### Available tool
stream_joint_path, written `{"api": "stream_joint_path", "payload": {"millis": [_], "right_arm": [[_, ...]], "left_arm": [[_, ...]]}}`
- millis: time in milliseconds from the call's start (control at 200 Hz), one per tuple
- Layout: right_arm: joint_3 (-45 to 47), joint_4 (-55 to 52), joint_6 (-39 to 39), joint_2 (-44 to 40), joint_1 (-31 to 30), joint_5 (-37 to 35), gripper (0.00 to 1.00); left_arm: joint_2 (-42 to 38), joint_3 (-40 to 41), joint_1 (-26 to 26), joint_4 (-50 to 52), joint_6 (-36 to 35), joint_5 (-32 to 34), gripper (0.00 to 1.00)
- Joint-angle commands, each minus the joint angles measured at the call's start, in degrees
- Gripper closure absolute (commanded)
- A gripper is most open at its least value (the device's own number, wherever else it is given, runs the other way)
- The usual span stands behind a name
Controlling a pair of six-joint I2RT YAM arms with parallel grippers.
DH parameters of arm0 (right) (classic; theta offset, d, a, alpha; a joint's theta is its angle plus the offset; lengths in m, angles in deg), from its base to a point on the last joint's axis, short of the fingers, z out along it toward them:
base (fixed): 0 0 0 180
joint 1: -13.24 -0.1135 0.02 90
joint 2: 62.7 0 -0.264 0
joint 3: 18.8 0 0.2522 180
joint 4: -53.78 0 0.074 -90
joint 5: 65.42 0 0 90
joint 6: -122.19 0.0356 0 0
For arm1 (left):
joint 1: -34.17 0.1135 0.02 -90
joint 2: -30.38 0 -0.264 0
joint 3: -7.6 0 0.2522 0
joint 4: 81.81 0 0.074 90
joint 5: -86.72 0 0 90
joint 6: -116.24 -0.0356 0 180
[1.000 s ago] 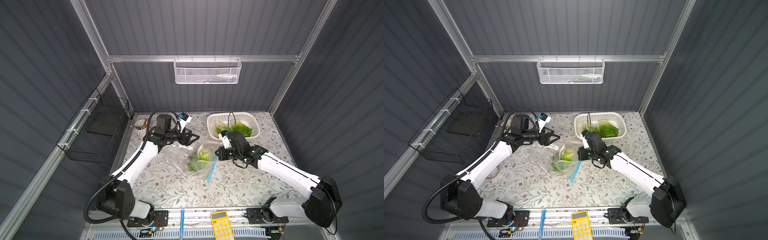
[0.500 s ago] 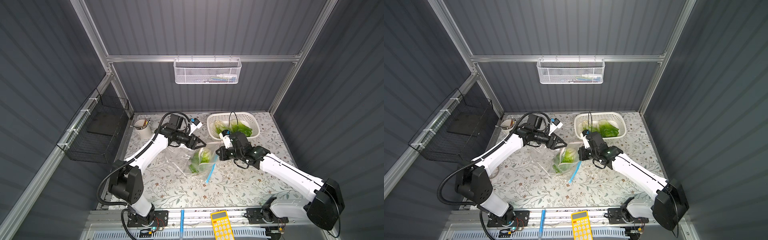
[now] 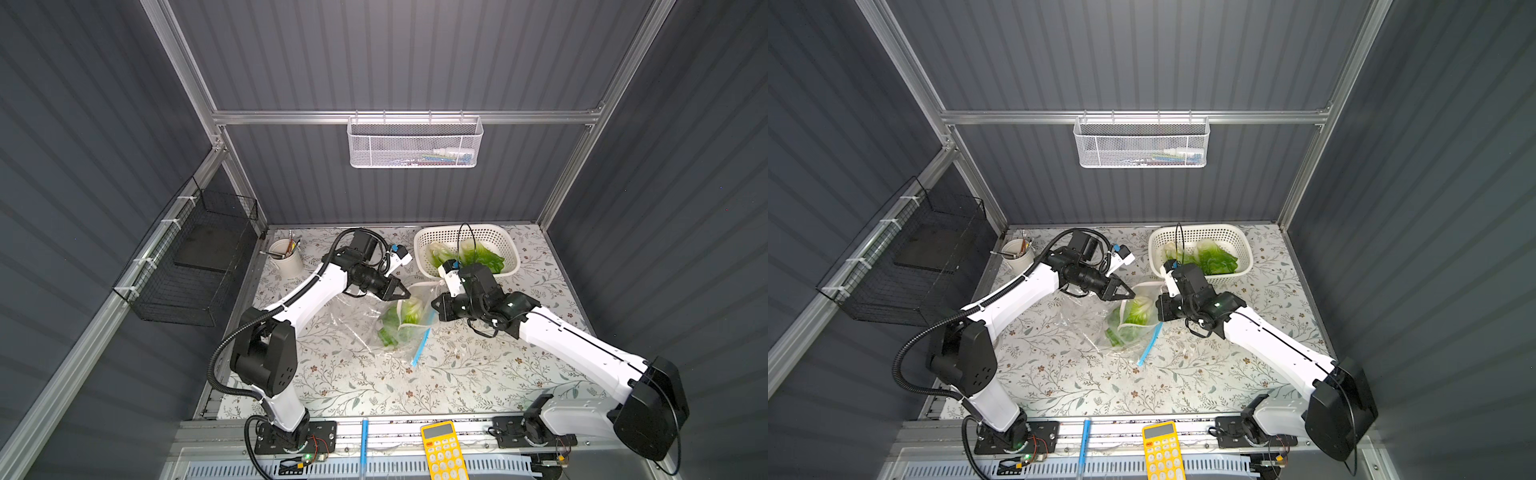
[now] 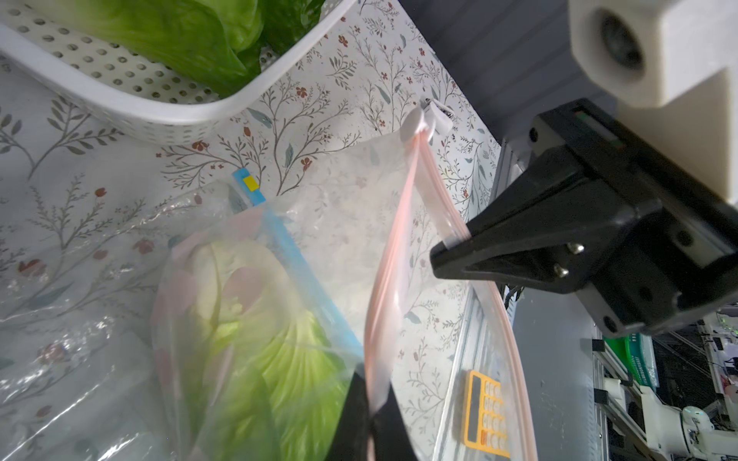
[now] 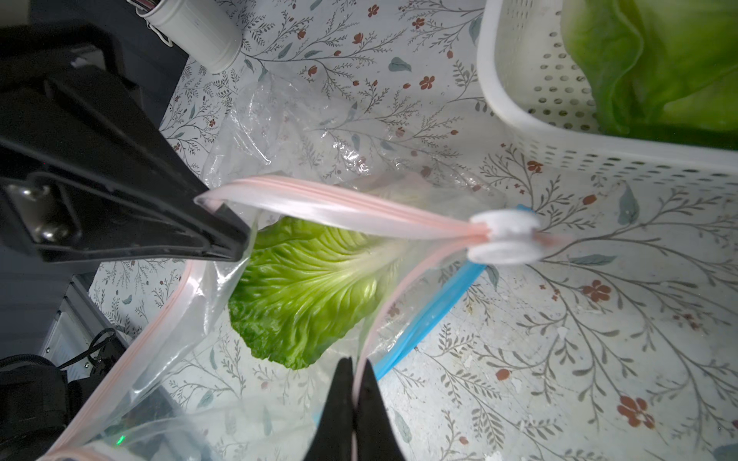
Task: Open the zip-top bag and take out the chinese cabbages
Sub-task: Adjust the zipper food storage bag at the center of the board.
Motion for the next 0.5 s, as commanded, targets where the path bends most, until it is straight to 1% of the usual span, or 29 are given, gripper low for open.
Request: {"api": "stream_joint_path", "payload": {"millis": [0,150,255,300,330,405,435,455,495], "right_arm": [[-2.34,1.39,-0.31,0.05,-0.25,1.73,1.0],[-5.4,3.23,-0.21,1.55,-0.26,6.0,1.0],[-7.93,5.03,-0.45,3.74,-0.25,9.05,1.0],[-9.41,5.42,-0.65,4.93,-0.26,9.25,1.0],[-10.39,5.56,-0.95,6.02,-0.29,11.73,1.0],[-12.83,5.79,-1.65,8.78,-0.25,13.06,1.0],[-13.67,5.71,-1.94,9.9,-0.17,13.39,1.0],[-14.42,5.78,-2.13,10.85,-0.08,13.54,1.0],[-15.46,5.55,-2.24,12.61,0.16,13.8,1.0]], "left_arm": [[-5.53,-0.38,-0.12,-2.57,2.96,6.19,1.0],[-12.01,-0.75,-0.12,-5.43,5.04,12.0,1.0],[-15.77,-1.85,-0.12,-5.7,5.4,16.33,1.0],[-16.99,-2.7,-0.12,-5.21,5.52,18.76,1.0],[-17.53,-3.36,-0.12,-4.52,5.58,20.1,1.0],[-18.2,-5.42,-0.12,-2.27,5.69,23.29,1.0],[-18.21,-6.15,-0.12,-1.26,5.74,23.49,1.0],[-18.22,-6.55,-0.12,-0.56,5.91,25.46,1.0],[-18.04,-7.04,-0.1,0.56,6.3,26.24,1.0]]}}
